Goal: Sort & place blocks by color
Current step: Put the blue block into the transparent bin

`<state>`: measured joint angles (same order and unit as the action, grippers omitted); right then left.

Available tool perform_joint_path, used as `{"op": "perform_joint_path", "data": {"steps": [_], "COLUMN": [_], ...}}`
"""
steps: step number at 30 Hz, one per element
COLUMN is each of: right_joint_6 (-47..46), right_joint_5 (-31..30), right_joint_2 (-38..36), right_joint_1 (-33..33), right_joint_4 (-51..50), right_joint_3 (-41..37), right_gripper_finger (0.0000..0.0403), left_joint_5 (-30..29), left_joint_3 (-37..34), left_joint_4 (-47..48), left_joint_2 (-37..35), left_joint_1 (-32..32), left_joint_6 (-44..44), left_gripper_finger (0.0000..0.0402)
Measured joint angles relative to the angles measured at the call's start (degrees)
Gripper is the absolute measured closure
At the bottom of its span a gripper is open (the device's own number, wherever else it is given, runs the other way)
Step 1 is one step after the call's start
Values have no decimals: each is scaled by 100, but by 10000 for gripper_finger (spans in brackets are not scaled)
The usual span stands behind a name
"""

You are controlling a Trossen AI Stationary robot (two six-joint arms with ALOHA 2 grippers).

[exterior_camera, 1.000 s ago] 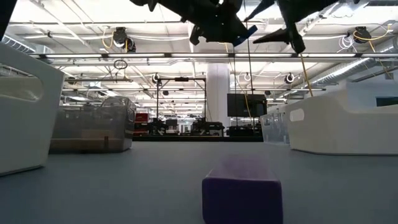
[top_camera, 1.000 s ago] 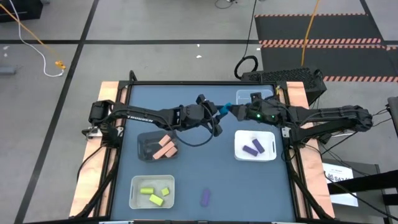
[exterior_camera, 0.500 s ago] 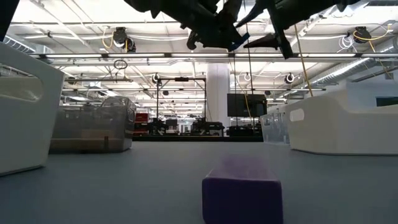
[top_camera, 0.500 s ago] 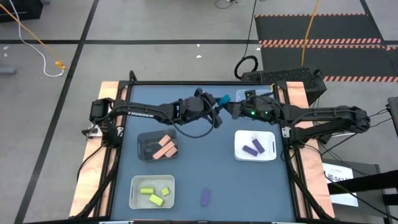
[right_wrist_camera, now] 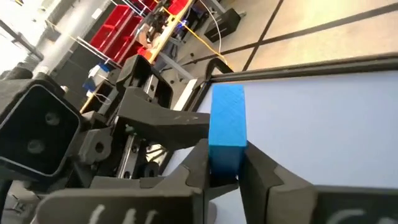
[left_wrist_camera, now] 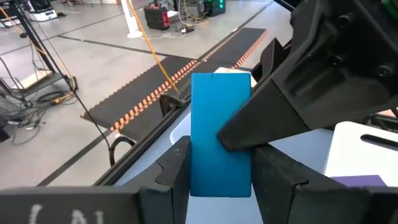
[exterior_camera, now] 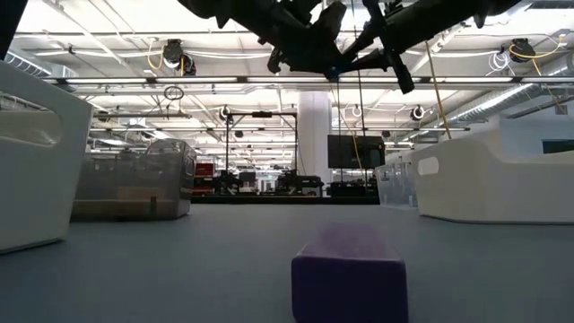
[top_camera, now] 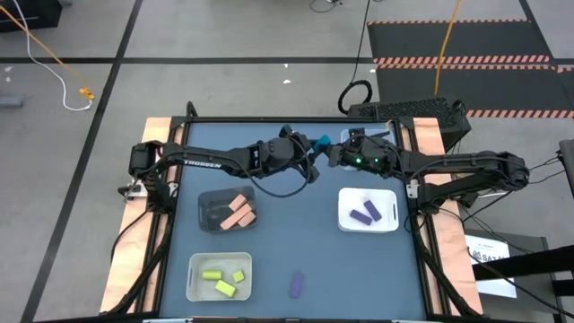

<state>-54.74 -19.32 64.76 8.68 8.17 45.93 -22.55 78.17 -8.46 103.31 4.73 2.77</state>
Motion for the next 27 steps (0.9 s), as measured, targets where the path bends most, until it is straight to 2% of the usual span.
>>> {"op": "perform_joint_path", "data": {"steps": [2, 7, 12, 17, 23, 27], "right_joint_6": [75, 394, 665, 1093, 1656, 2204], "right_joint_5": [54, 93, -9, -6, -48, -297], "right_joint_2": [-52, -253, -652, -1134, -1464, -1431], "right_joint_1": [64, 304, 663, 1060, 1425, 1585], "right_joint_4": [-29, -466, -1215, -2485, -4425, -5085], "right_joint_3": [0, 5, 8, 13, 13, 13], "right_gripper_finger": [367, 367, 367, 367, 367, 366], "left_joint_5": [13, -21, -50, -39, 754, 927], "left_joint_3": [0, 4, 4, 4, 4, 4], "left_joint_4": [-25, 22, 237, 736, 1376, 1725], "left_joint_2": [0, 6, 7, 9, 9, 9], "left_joint_1": [0, -31, -42, -84, -287, -617], "left_joint_6": [37, 332, 655, 1731, 3297, 4019], "left_gripper_finger": [249, 166, 128, 132, 159, 173]}}
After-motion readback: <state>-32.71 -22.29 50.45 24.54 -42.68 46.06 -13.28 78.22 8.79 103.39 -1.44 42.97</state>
